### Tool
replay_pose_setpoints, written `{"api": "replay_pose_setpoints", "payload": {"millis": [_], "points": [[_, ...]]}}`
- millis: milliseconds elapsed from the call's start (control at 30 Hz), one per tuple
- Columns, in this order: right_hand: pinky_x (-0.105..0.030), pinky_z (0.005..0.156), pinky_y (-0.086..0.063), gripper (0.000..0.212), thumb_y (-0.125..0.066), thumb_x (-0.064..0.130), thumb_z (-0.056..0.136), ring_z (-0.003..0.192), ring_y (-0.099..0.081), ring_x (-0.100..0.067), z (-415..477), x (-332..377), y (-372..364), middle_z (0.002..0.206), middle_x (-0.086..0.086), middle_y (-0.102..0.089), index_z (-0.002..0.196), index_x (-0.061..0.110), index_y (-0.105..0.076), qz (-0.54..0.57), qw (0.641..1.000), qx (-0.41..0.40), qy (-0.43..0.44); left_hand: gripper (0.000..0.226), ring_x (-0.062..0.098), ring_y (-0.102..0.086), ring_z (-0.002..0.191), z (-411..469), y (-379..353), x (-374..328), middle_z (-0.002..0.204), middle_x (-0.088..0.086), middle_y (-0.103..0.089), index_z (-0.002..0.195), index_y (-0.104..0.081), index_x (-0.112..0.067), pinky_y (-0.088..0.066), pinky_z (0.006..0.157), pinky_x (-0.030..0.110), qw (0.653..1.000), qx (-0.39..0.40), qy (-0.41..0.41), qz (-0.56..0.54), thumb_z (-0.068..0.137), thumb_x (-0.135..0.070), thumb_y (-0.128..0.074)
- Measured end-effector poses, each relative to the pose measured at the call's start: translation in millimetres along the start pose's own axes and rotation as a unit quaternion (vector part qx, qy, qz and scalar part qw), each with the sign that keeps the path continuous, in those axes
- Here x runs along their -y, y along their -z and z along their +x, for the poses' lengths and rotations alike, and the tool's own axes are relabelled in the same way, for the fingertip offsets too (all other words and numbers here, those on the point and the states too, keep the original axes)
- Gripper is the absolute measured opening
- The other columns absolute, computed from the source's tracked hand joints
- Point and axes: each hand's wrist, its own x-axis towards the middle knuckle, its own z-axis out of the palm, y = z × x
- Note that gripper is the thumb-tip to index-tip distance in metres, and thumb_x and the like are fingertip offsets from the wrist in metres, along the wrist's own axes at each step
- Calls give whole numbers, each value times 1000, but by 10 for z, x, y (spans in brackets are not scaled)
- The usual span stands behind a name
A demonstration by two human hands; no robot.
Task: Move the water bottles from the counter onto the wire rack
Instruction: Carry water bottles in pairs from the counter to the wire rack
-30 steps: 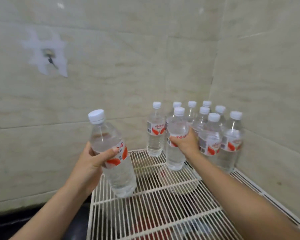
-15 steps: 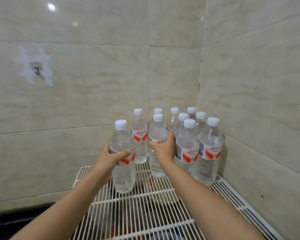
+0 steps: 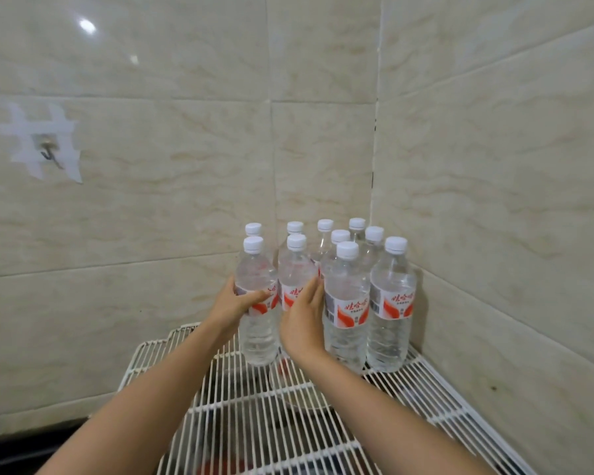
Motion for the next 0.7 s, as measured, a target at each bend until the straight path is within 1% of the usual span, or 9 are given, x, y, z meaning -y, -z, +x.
{"api": "replay_pose_setpoints", "payload": {"millis": [133, 200, 267, 333, 367, 433, 533, 633, 700], "points": [[-37, 119, -8, 80, -42, 4, 92, 143, 15, -25, -144, -87, -79, 152, -11, 28, 141, 6, 23, -11, 999, 45, -6, 57, 25, -60, 105, -34, 21, 72, 116, 8, -61, 122, -45, -17, -53, 81, 35, 1000, -12, -17, 20, 72, -4, -71], [-36, 119, -11, 80, -42, 5, 93, 143, 14, -26, -216, -113, -88, 151, -10, 30, 141, 8, 22, -5, 998, 60, -15, 58, 25, -60, 107, -76, 35, 115, 120, 8, -60, 122, -45, -20, -52, 80, 32, 999, -20, -12, 33, 72, -7, -72], [-34, 117, -12, 78, -41, 7, 93, 143, 14, -26, -298, -122, -79, 151, -9, 30, 142, 9, 20, -5, 998, 66, -11, 66, 24, -57, 109, -155, 57, 152, 129, 12, -55, 128, -40, -18, -50, 83, 30, 997, -17, 1, 82, 72, -8, -73], [-31, 116, -10, 74, -39, 9, 94, 143, 15, -24, -380, -108, -70, 152, -6, 29, 144, 9, 16, -7, 998, 55, 26, 81, 28, -47, 123, -265, 119, 185, 142, 15, -41, 142, -24, -16, -44, 95, 37, 988, -26, 31, 148, 76, -14, -71], [-29, 116, -8, 70, -37, 9, 95, 143, 15, -22, -413, -92, -75, 153, -5, 26, 145, 9, 12, -14, 998, 42, 55, 87, 30, -40, 131, -322, 183, 205, 147, 16, -33, 145, -16, -16, -38, 103, 41, 982, -38, 50, 175, 77, -17, -71], [-26, 115, -3, 61, -34, 9, 95, 144, 12, -19, -467, -29, -131, 155, -5, 17, 146, 9, -1, -32, 993, 18, 115, 91, 30, -30, 138, -481, 375, 258, 152, 16, -24, 147, -9, -15, -29, 111, 42, 972, -60, 70, 217, 79, -21, -69], [-29, 117, -2, 53, -33, 8, 94, 144, 7, -19, -532, 169, -356, 157, -6, 4, 144, 7, -18, -43, 983, 17, 178, 88, 30, -28, 139, -771, 802, 299, 153, 16, -24, 147, -7, -16, -30, 110, 41, 963, -91, 76, 240, 82, -21, -66], [-29, 117, -1, 48, -33, 9, 94, 145, 3, -21, -632, 479, -711, 156, -9, 0, 141, 5, -28, -41, 972, 74, 219, 83, 32, -30, 138, -1176, 1348, 257, 151, 17, -26, 147, -7, -16, -31, 107, 39, 952, -157, 92, 247, 85, -18, -62], [-30, 117, -1, 47, -32, 11, 93, 144, 2, -22, -756, 732, -979, 156, -11, -2, 140, 4, -31, -39, 962, 113, 244, 79, 33, -34, 135, -1531, 1757, 234, 150, 16, -31, 146, -12, -16, -32, 106, 39, 932, -223, 102, 267, 84, -17, -62]]}}
